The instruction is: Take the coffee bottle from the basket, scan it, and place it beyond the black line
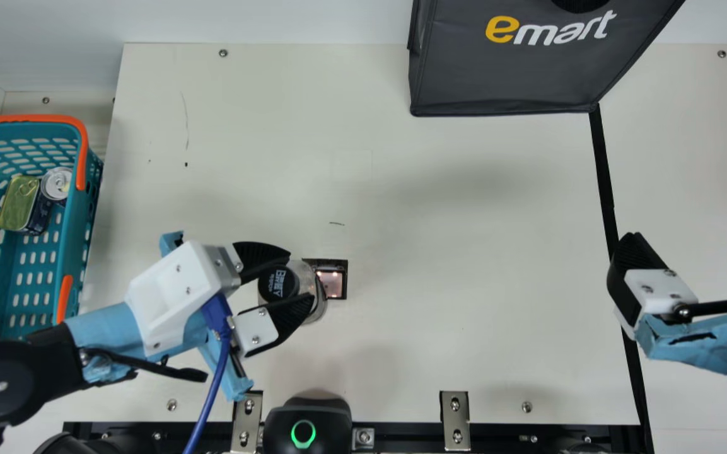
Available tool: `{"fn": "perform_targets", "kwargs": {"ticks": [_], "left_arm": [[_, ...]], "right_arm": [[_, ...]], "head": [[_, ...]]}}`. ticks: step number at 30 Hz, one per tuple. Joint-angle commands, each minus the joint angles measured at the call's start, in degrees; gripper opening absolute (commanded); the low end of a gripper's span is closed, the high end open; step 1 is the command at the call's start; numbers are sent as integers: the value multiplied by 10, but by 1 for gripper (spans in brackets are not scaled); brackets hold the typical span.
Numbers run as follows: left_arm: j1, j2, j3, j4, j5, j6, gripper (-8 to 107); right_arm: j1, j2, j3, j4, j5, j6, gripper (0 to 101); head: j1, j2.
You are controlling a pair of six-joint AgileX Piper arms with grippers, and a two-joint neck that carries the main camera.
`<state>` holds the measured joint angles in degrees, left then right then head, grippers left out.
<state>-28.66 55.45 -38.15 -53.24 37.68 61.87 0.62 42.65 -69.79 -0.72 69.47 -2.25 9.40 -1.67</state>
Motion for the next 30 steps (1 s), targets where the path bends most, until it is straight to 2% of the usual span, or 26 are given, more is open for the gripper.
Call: {"fn": "perform_targets", "kwargs": {"ticks": [1, 18, 30], "left_arm": [[-2, 6, -2, -4, -5, 4, 10], [-36, 127, -63, -92, -71, 104, 10], [-52, 232, -126, -168, -87, 194, 10]], "right_arm": [[0, 0, 0, 0, 0, 0, 91], [0, 0, 0, 0, 0, 0, 91], [0, 0, 0, 0, 0, 0, 91]], "head": [[-15, 1], [-15, 1], [-15, 1]]}}
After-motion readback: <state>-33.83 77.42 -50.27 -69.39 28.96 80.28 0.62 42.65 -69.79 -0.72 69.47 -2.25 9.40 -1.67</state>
